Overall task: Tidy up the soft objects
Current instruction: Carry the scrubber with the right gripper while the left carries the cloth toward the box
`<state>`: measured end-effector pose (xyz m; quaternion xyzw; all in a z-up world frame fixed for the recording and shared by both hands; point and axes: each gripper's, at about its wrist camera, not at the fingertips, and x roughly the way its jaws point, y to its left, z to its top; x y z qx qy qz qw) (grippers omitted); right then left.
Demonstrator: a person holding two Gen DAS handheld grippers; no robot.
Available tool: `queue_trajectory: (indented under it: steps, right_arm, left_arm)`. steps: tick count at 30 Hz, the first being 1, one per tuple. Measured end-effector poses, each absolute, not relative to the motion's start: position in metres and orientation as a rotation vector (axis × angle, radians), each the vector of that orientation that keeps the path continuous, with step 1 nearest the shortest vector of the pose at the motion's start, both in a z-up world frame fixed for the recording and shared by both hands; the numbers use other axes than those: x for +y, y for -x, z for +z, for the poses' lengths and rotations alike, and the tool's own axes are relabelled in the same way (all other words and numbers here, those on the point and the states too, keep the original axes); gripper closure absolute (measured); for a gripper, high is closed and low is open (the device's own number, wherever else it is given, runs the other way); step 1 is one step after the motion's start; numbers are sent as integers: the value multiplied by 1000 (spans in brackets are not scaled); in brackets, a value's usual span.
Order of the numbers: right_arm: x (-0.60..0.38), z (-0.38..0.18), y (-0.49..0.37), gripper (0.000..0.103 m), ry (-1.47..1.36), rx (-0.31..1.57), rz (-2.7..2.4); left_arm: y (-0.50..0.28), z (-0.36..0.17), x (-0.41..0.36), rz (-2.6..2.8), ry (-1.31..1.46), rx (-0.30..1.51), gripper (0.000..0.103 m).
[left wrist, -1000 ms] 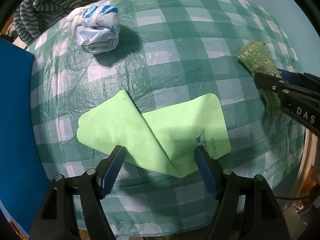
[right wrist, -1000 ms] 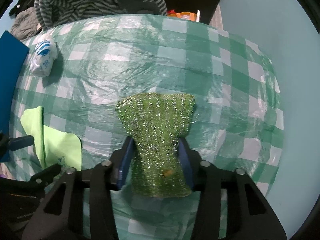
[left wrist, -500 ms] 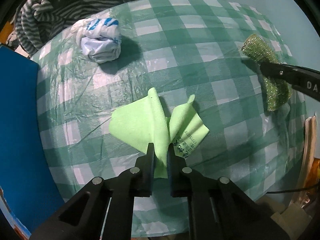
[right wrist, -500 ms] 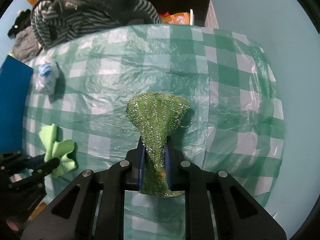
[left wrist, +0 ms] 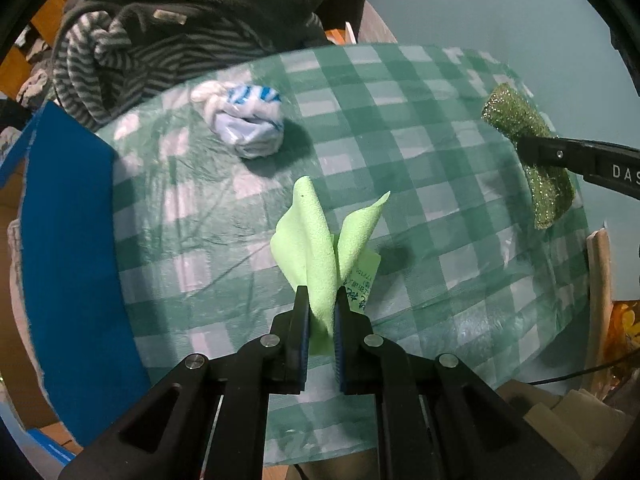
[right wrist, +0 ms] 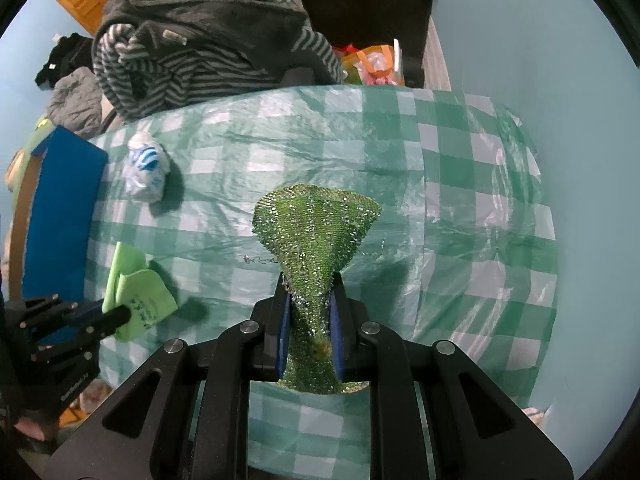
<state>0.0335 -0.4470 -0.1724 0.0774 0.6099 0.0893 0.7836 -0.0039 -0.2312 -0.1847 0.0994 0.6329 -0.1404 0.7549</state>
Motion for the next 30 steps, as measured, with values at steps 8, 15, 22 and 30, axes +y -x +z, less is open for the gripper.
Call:
queue_trajectory:
  steps: [8, 15, 22, 30]
  right_arm:
    - [-430, -144, -28, 88, -166, 1281, 214]
    - [-415, -119, -24, 88, -159, 1250, 223]
    - [-400, -98, -17, 88, -174, 1233, 230]
    - [-384, -77, -13, 88, -160, 1212, 249]
  left_arm:
    - [0, -163, -208, -297, -184, 1322, 93]
    - [-1, -142, -190, -286, -177, 1284, 93]
    - [1, -122, -169, -272, -149, 1257, 93]
    - [1, -104, -149, -255, -137, 1233, 93]
